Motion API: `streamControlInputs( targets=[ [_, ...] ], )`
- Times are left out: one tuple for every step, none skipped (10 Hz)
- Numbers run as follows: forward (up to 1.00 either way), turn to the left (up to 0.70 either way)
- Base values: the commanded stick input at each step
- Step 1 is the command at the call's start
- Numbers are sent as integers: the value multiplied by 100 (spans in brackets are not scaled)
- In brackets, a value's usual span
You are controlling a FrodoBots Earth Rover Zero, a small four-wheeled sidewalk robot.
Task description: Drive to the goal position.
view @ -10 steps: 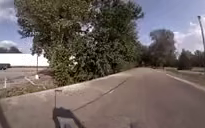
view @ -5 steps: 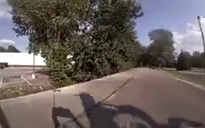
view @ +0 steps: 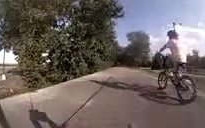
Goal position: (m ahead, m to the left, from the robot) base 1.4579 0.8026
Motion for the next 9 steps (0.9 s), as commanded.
streamControlInputs(
  targets=[
    [67,-33],
    [63,-32],
    [30,-15],
    [0,0],
    [0,0],
    [0,0],
    [9,0],
    [48,0],
    [70,0]
  ],
)
